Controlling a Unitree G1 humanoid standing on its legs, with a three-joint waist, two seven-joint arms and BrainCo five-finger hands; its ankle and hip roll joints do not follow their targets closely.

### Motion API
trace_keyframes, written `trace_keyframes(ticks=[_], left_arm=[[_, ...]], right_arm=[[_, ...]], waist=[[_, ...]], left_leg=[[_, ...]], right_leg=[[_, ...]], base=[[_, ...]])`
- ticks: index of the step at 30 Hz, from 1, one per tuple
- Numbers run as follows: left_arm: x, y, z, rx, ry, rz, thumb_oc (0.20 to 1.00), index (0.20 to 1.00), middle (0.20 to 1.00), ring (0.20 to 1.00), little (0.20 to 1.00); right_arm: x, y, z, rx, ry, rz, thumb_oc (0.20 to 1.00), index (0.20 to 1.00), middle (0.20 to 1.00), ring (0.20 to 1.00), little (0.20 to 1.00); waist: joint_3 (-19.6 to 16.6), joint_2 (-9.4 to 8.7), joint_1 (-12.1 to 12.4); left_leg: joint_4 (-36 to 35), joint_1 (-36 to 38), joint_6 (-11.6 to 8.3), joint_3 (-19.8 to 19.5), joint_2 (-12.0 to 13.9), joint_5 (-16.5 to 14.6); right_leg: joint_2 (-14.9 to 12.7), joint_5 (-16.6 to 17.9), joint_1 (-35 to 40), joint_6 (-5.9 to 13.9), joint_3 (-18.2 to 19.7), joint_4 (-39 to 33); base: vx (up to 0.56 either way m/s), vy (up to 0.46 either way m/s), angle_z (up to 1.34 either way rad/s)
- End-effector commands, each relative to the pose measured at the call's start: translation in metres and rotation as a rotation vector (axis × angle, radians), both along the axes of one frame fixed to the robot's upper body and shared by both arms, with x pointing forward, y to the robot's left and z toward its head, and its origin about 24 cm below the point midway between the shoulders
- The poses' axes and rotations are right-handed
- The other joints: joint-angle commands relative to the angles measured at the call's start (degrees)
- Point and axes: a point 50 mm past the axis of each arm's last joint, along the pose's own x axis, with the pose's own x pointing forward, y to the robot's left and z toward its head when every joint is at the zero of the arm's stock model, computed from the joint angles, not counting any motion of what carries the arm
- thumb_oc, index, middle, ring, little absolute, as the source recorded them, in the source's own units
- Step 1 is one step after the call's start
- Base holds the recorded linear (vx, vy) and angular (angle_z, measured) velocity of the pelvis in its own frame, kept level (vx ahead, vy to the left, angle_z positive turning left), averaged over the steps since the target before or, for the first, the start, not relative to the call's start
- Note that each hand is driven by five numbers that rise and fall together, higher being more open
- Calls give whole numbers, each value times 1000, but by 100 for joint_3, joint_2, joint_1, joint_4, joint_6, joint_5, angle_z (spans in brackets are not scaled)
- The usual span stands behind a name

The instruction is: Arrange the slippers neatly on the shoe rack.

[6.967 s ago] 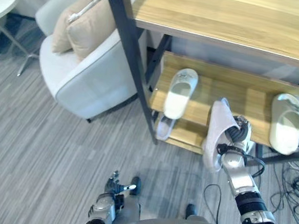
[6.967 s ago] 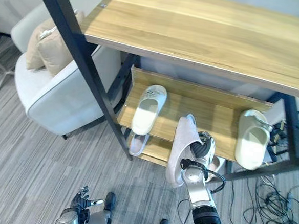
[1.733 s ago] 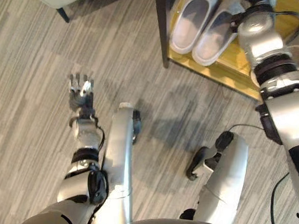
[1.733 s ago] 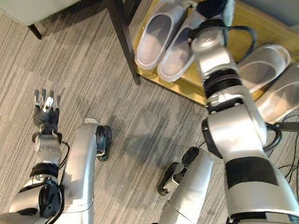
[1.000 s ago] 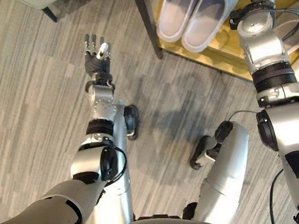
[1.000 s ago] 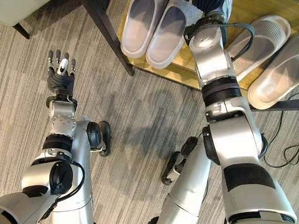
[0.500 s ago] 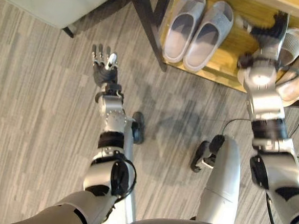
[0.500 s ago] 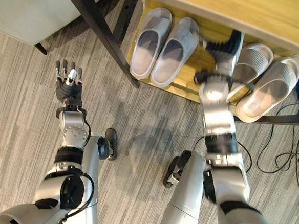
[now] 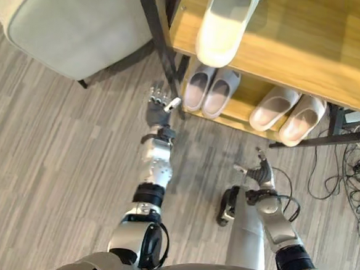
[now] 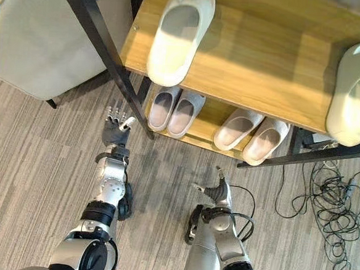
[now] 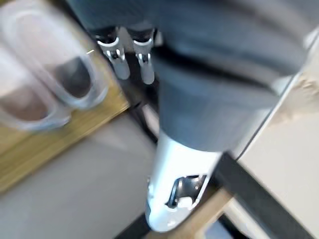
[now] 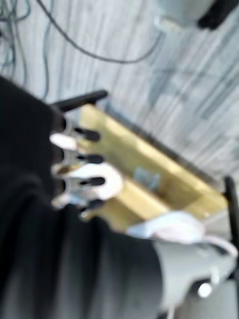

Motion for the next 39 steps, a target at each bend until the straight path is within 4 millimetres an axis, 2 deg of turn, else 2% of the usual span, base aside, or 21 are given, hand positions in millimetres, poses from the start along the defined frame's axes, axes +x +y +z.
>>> trace_keyframes(ticks=[1, 4, 5, 6, 7, 9, 10, 15, 16, 18, 19, 20, 24, 28, 29, 34, 37, 38, 39], left_arm=[[4, -15, 11, -10, -82, -114, 1000, 1000, 1000, 1000, 1000], [-14, -40, -14, 60, -8, -226, 1000, 1000, 1000, 1000, 1000], [-19, -41, -21, 46, 16, -256, 1000, 1000, 1000, 1000, 1000], [-32, -55, -36, 35, 64, -319, 1000, 1000, 1000, 1000, 1000], [-32, -55, -36, 35, 65, -319, 1000, 1000, 1000, 1000, 1000], [-50, -66, -57, -1, 139, -393, 1000, 1000, 1000, 1000, 1000], [-50, -67, -57, -1, 139, -393, 1000, 1000, 1000, 1000, 1000], [-77, -74, -83, -11, 231, -481, 1000, 1000, 1000, 1000, 1000], [-81, -77, -88, 31, 254, -507, 1000, 1000, 1000, 1000, 1000], [-90, -75, -98, 89, 295, -554, 1000, 1000, 1000, 1000, 1000], [-95, -76, -106, 180, 325, -584, 1000, 1000, 1000, 1000, 1000], [-104, -74, -112, 228, 338, -631, 1000, 1000, 1000, 1000, 1000], [-118, -69, -121, 291, 353, -690, 1000, 1000, 1000, 1000, 1000], [-128, -75, -122, 340, 327, -790, 1000, 1000, 1000, 1000, 1000], [-130, -81, -117, 367, 283, -838, 1000, 1000, 1000, 1000, 1000], [-118, -87, -98, 461, 151, -873, 1000, 1000, 1000, 1000, 1000], [-109, -82, -88, 523, 100, -832, 1000, 1000, 1000, 1000, 1000], [-99, -47, -34, 596, -114, -802, 1000, 1000, 1000, 1000, 1000], [-122, -43, -57, 630, -66, -800, 1000, 1000, 1000, 1000, 1000]], right_arm=[[15, 0, 25, -26, -157, 53, 1000, 1000, 1000, 1000, 1000], [6, 2, 3, -90, -92, 122, 1000, 1000, 1000, 1000, 1000], [4, -1, -1, -119, -78, 122, 1000, 1000, 1000, 1000, 1000], [-9, -5, -20, -147, -1, 125, 1000, 1000, 1000, 1000, 1000], [-9, -5, -21, -146, 0, 124, 1000, 1000, 1000, 1000, 1000], [-30, -10, -45, -169, 106, 117, 1000, 1000, 1000, 1000, 1000], [-30, -10, -46, -169, 106, 117, 1000, 1000, 1000, 1000, 1000], [-58, -21, -73, -203, 235, 94, 1000, 1000, 1000, 1000, 1000], [-64, -23, -79, -212, 270, 99, 1000, 1000, 1000, 1000, 1000], [-71, -23, -86, -221, 310, 104, 1000, 1000, 1000, 1000, 1000], [-76, -24, -91, -226, 338, 106, 1000, 1000, 1000, 1000, 1000], [-82, -23, -96, -231, 371, 114, 1000, 1000, 1000, 1000, 1000], [-92, -20, -104, -228, 417, 123, 1000, 1000, 1000, 1000, 1000], [-100, -19, -110, -217, 473, 131, 1000, 1000, 1000, 1000, 1000], [-104, -13, -115, -193, 514, 155, 1000, 1000, 1000, 1000, 1000], [-118, -3, -123, -218, 568, 277, 1000, 1000, 1000, 1000, 1000], [-126, -3, -126, -231, 595, 305, 1000, 1000, 1000, 1000, 1000], [-136, -15, -127, -231, 601, 234, 1000, 1000, 1000, 1000, 1000], [-134, -18, -128, -246, 601, 215, 1000, 1000, 1000, 1000, 1000]], waist=[[272, 78, -23], [174, 67, 2], [130, 69, 18], [46, 107, 8], [62, 109, 12], [-41, 186, 1], [-42, 193, 17], [-145, 311, 47], [-167, 325, 30], [-221, 377, 54], [-251, 379, 23], [-338, 447, 43], [-449, 506, 72], [-583, 568, 96], [-670, 605, 100], [-806, 690, 118], [-839, 726, 112], [-799, 786, 326], [-792, 781, 390]], left_leg=[[-131, 453, -101, -438, 309, -539], [-756, 1145, -167, -427, 378, -275], [-854, 1279, -208, -456, 399, -218], [-1139, 1697, -255, -462, 457, -137], [-1160, 1733, -257, -465, 460, -130], [-1475, 2229, -277, -432, 446, -71], [-1532, 2248, -277, -427, 461, -19], [-2090, 3085, -306, -375, 414, 172], [-2204, 3297, -317, -356, 408, 156], [-2566, 3656, -324, -287, 460, 311], [-2659, 3826, -336, -249, 449, 324], [-2987, 4118, -357, -214, 480, 471], [-3453, 4602, -380, -133, 514, 619], [-3866, 5028, -389, -52, 545, 754], [-4047, 5212, -389, -29, 539, 812], [-4361, 5579, -431, 24, 522, 941], [-4476, 5729, -430, 47, 505, 973], [-4522, 5756, -417, -95, 484, 1012], [-4538, 5774, -416, -73, 497, 1005]], right_leg=[[339, 610, 581, 438, 399, -854], [417, 805, 1309, 411, 280, -1494], [423, 806, 1522, 412, 210, -1646], [490, 877, 1960, 392, 149, -1980], [494, 887, 2002, 391, 138, -2007], [584, 933, 2477, 372, 84, -2361], [606, 983, 2484, 363, 84, -2406], [745, 1077, 3247, 330, 67, -2906], [736, 1098, 3414, 346, 84, -3005], [823, 1263, 3686, 329, 105, -3300], [814, 1292, 3837, 335, 121, -3424], [886, 1421, 4056, 328, 137, -3697], [956, 1567, 4436, 323, 130, -4136], [998, 1727, 4789, 323, 167, -4522], [1015, 1778, 4971, 317, 191, -4705], [1013, 1886, 5402, 306, 166, -5116], [1029, 1912, 5539, 311, 163, -5235], [990, 1913, 5681, 319, -3, -5322], [1011, 1929, 5691, 315, 13, -5349]], base=[[70, 3, -9], [106, -1, -4], [207, -38, -9], [162, -40, -7], [222, -35, -3], [155, -22, 5], [121, -19, 2], [140, -35, -7], [154, -41, -9], [138, -55, -3], [158, -99, -9], [121, -74, -10], [104, -52, -18], [77, -53, -11], [69, -71, -2], [46, -65, -7], [12, -12, -2], [-35, -8, -3], [-42, -23, 10]])
